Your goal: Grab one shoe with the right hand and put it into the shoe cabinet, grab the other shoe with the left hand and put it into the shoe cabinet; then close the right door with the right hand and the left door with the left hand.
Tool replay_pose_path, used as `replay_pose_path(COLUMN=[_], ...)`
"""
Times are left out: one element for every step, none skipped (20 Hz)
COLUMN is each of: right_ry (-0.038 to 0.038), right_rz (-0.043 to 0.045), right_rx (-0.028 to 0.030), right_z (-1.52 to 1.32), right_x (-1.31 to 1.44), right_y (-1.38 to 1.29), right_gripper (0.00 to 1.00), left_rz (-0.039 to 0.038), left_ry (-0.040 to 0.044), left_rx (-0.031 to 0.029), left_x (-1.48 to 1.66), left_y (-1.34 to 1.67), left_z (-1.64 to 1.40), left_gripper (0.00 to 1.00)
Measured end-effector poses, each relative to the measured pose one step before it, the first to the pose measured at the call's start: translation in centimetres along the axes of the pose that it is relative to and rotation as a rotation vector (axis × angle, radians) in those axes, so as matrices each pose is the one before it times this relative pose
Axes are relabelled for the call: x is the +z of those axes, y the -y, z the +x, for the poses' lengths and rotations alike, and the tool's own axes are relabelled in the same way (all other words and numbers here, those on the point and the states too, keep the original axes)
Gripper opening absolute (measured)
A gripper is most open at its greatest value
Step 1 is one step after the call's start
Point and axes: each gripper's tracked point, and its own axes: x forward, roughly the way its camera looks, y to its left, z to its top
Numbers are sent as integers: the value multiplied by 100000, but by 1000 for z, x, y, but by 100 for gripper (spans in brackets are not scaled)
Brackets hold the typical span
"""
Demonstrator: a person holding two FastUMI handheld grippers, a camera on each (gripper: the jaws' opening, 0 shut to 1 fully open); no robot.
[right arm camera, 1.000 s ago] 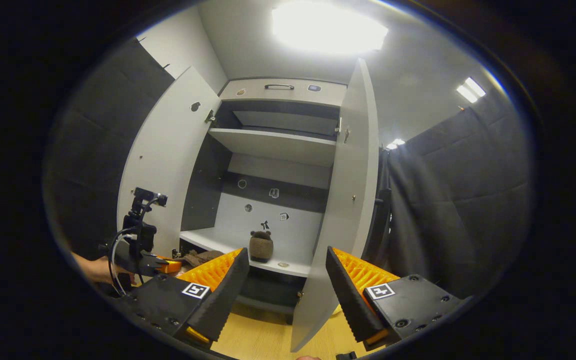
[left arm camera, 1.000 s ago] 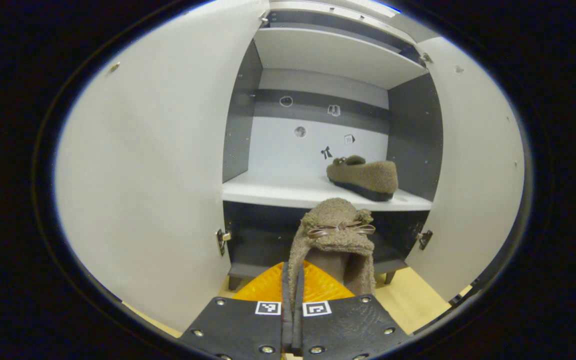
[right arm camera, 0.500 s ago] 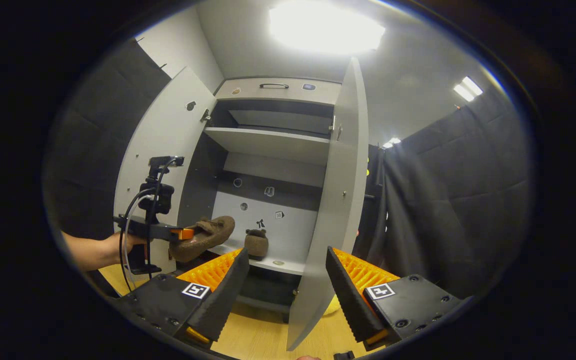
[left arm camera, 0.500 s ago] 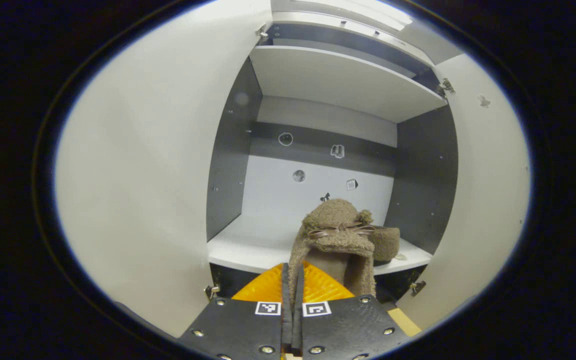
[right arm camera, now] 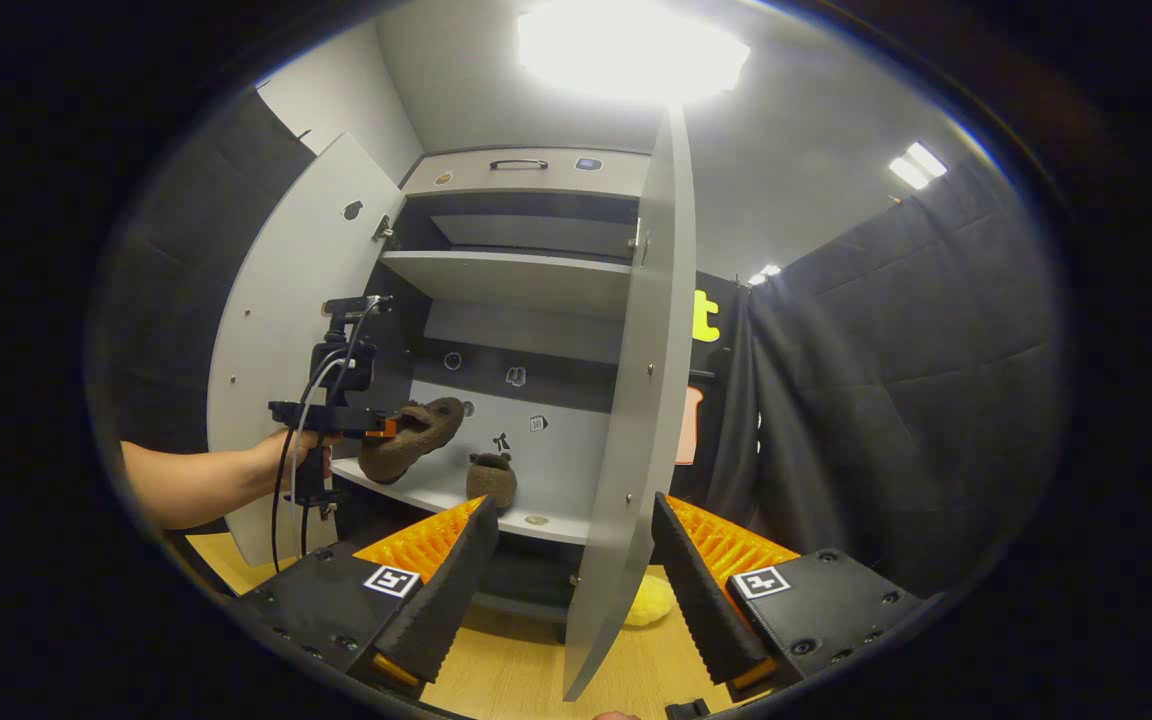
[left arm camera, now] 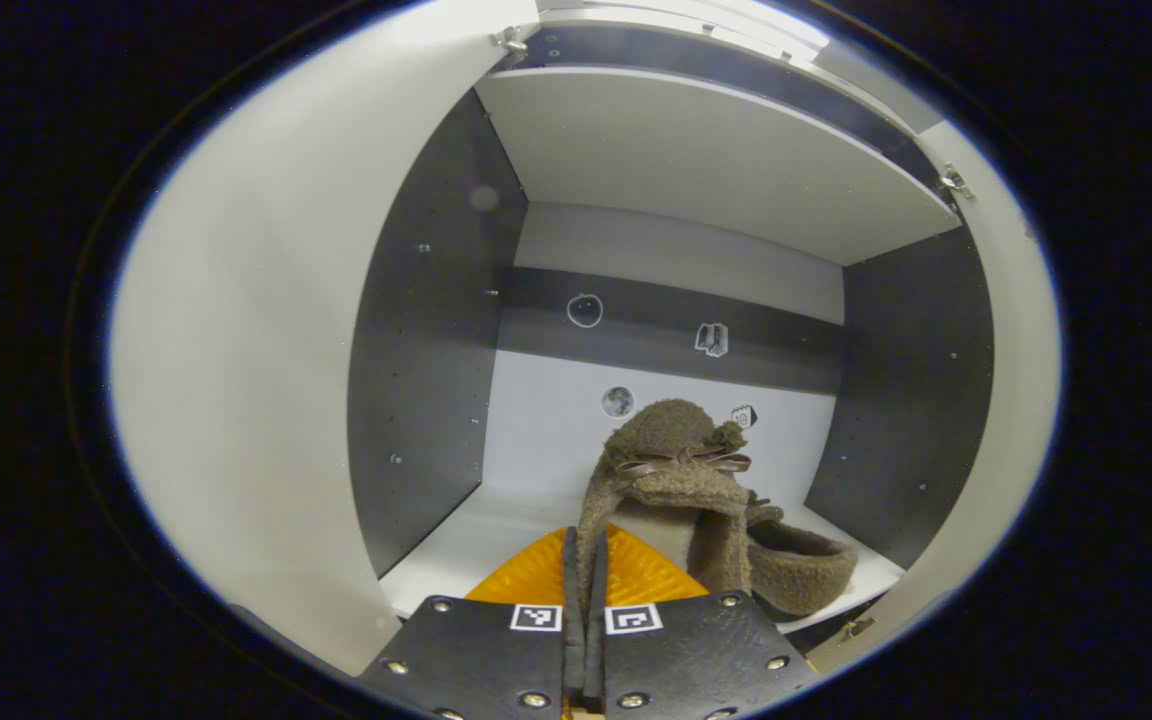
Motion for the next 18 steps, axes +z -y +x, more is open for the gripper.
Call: replay_pose_path(right_ry=[-184,-278,-391,-438,-482,-343,-393,-411,-110,192,93,167,178,181,163,59,131,431], right_rz=[10,176,177,133,139,299,459,494,419,390,481,551,452,252,137,136,210,329], right_rx=[-253,-101,-41,-209,-332,-245,-241,-58,-149,-266,-48,267,383,364,388,459,441,302], right_z=[80,75,87,63,61,79,83,29,67,88,-8,-8,14,-26,-54,-84,-159,-175], right_x=[-131,-159,-227,-189,-239,-122,-164,-91,-54,59,-24,24,25,34,-6,52,54,198], right_y=[180,124,142,174,221,187,186,115,128,158,55,-32,-169,-143,-182,-209,-196,-227], right_gripper=[98,98,97,98,98,98,98,98,98,98,98,98,98,98,98,98,98,98], left_rz=[-540,-126,-304,-460,-363,-371,796,663,-3,117,777,1051,1697,1352,1843,2210,2004,1493], left_ry=[-1903,-2091,-2338,-2118,-2773,-2212,-1373,-618,-113,-401,-753,417,781,918,1008,1442,1623,2123], left_rx=[673,1070,1249,808,677,621,1520,1273,379,-28,-789,-781,-208,-1427,-548,-123,373,-390], left_x=[-172,-431,-583,-578,-802,-761,-538,-202,24,-52,16,169,469,388,530,613,716,502], left_y=[-7,-193,-130,15,27,-39,-227,-234,1,24,144,161,-139,338,208,39,-152,108], left_z=[1298,985,1024,967,640,356,612,373,105,29,-13,125,-220,-484,-264,-990,-986,-262], left_gripper=[1,1,1,1,1,1,1,6,1,6,1,3,9,26,44,61,79,96])
